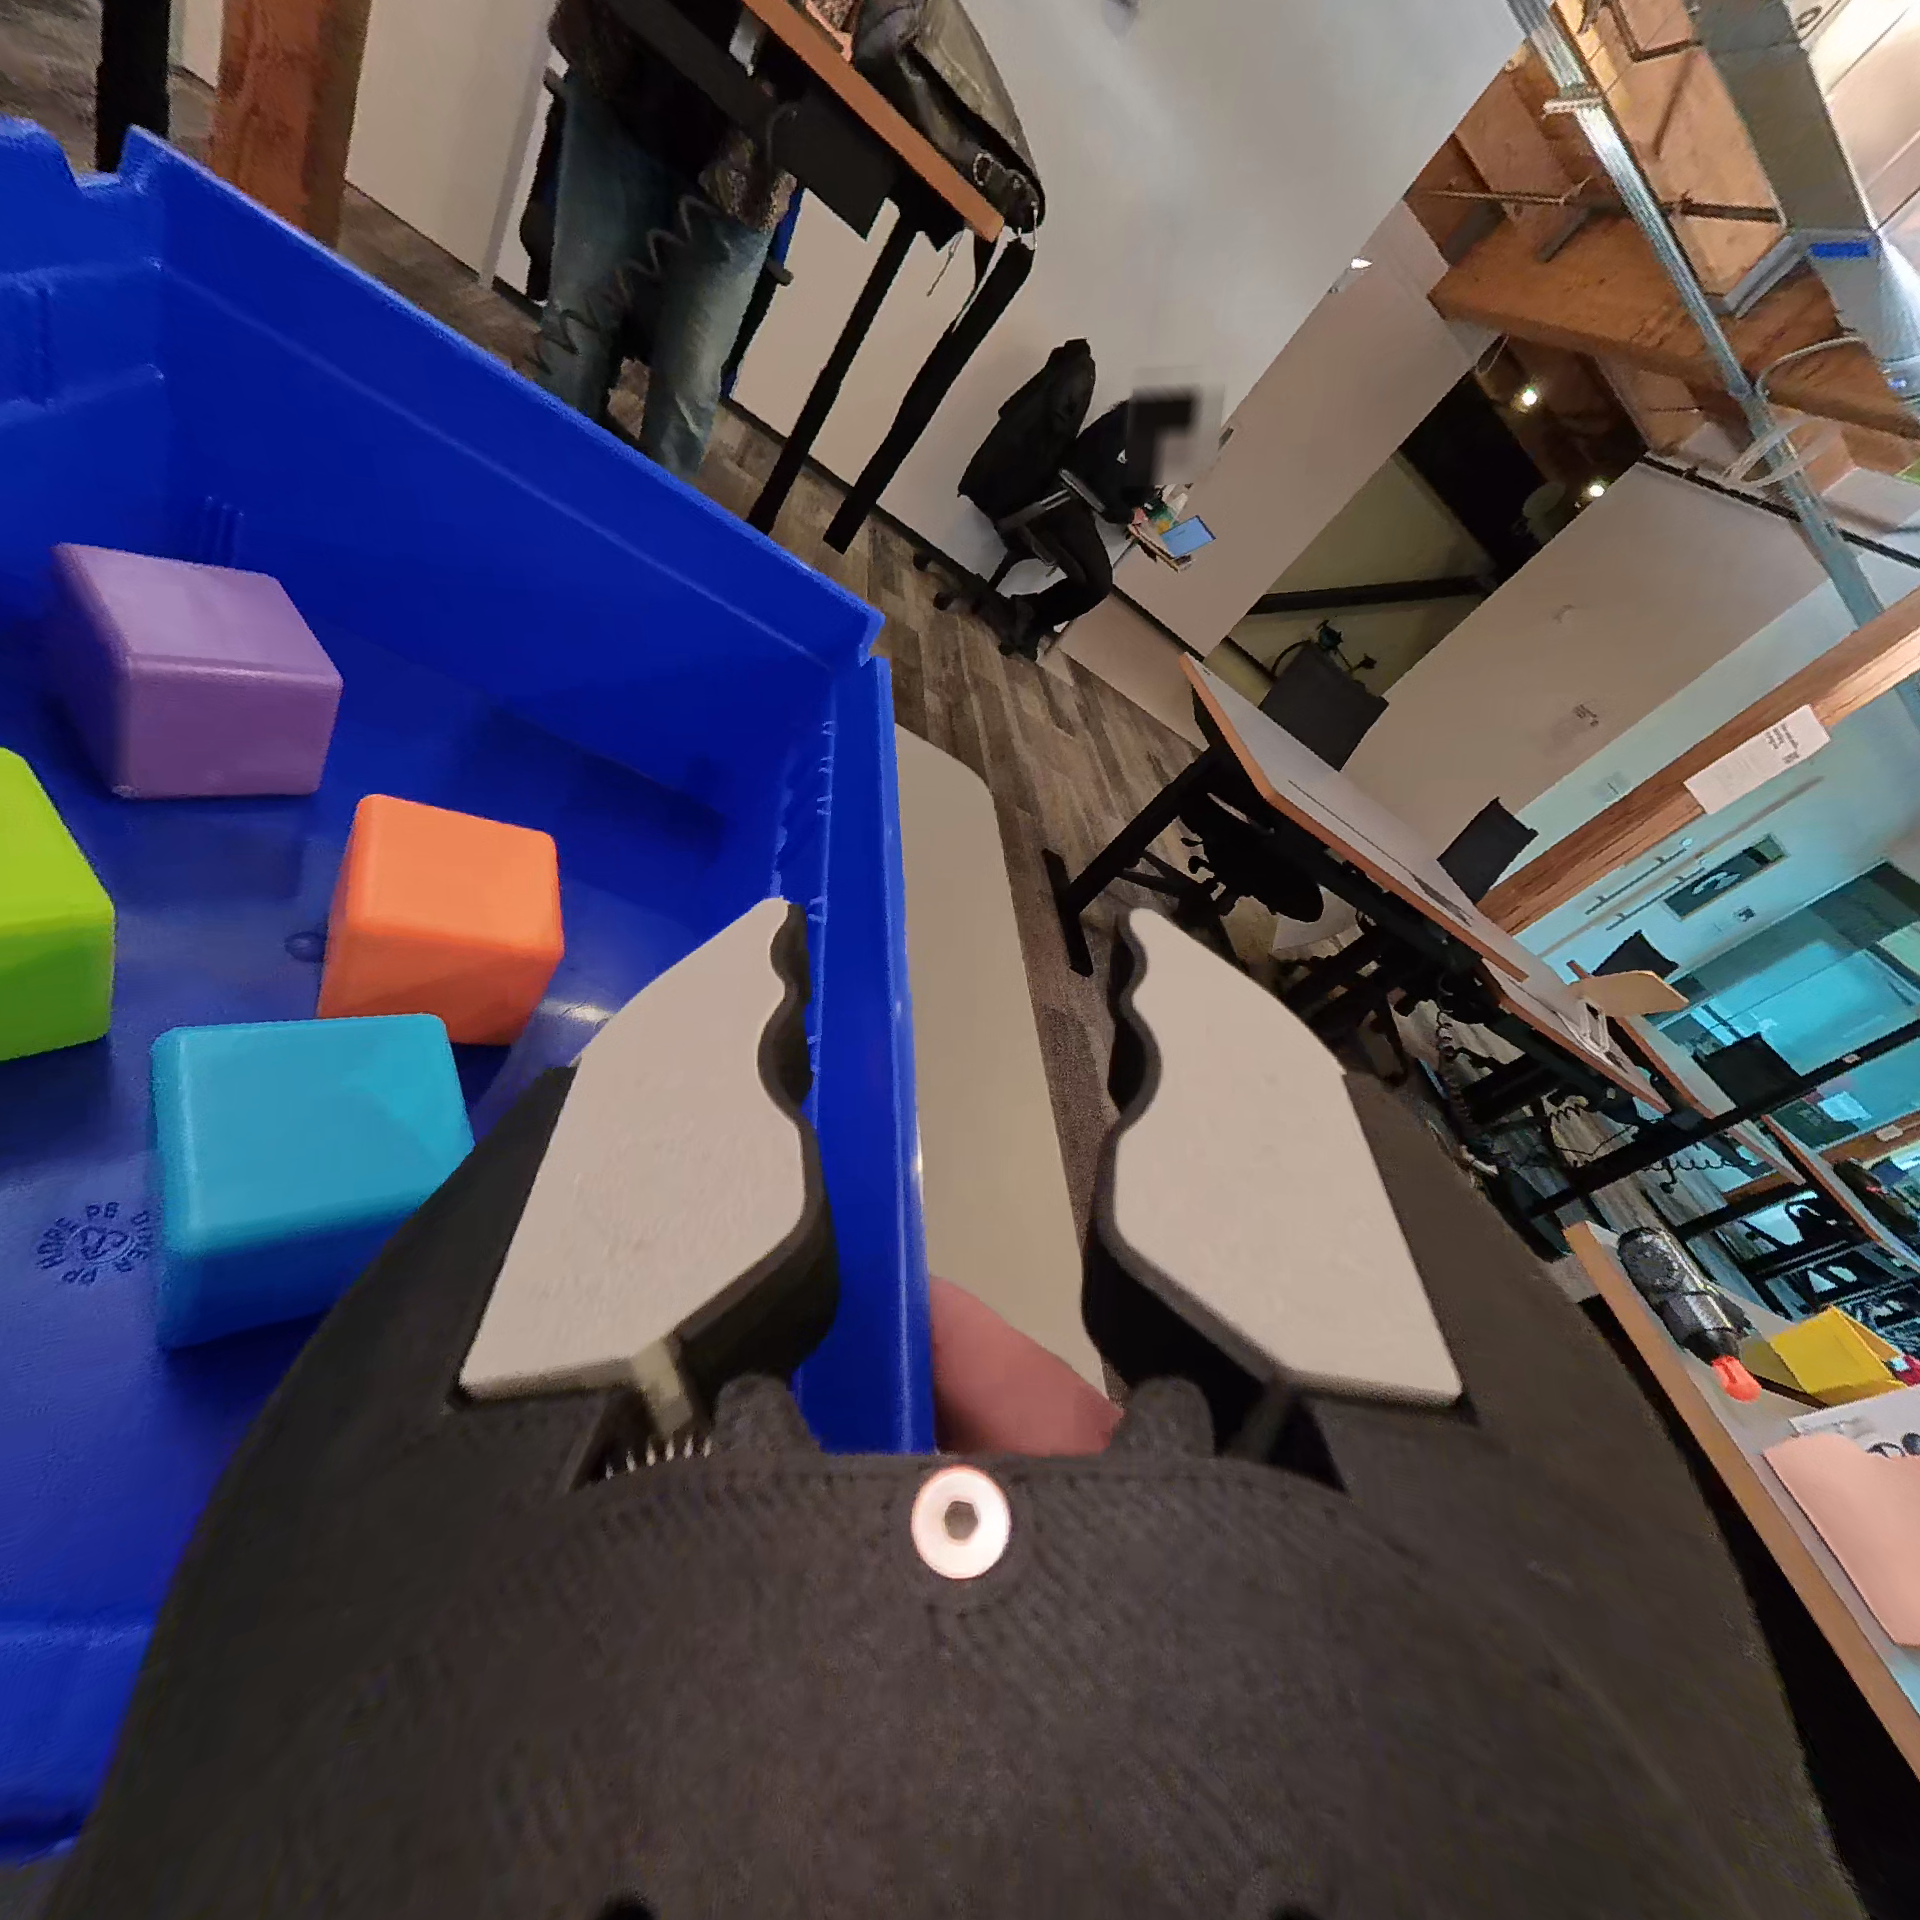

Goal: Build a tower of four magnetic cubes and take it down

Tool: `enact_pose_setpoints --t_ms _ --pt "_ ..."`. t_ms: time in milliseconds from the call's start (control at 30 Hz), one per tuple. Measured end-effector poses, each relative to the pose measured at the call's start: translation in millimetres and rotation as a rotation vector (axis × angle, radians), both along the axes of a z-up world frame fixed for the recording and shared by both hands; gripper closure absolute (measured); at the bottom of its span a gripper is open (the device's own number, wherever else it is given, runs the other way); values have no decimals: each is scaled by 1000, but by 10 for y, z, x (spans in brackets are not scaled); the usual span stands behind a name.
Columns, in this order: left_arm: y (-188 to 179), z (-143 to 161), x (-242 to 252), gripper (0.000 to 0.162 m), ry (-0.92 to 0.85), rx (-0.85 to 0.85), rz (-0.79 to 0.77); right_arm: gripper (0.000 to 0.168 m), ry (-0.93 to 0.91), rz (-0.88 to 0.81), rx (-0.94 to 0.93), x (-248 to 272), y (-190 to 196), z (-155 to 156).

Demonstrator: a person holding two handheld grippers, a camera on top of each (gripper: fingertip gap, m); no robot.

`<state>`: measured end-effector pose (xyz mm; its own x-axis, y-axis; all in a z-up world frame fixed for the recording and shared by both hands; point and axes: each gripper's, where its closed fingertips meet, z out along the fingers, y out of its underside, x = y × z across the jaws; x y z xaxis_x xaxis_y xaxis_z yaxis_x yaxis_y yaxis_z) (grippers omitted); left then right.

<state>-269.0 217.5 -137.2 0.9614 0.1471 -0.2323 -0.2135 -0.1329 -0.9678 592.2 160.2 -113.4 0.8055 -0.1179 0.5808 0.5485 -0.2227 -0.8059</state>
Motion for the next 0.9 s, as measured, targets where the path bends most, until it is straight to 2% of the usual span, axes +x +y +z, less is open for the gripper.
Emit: enact_pose_setpoints --t_ms 133,333,567,900 --pt "70 -50 -29 124 0 -28 5 130 15 23 -23 -15 13 -47" --pt "99 -76 66 140 4 -42 -54 140 56 60 -61 -48 16 -88" --pt "113 -71 176 146 -15 -36 -113 151 61 171 -100 -188 -4 -136" --pt "113 -78 232 155 -39 -39 -171 157 115 225 -97 -244 -20 -141"
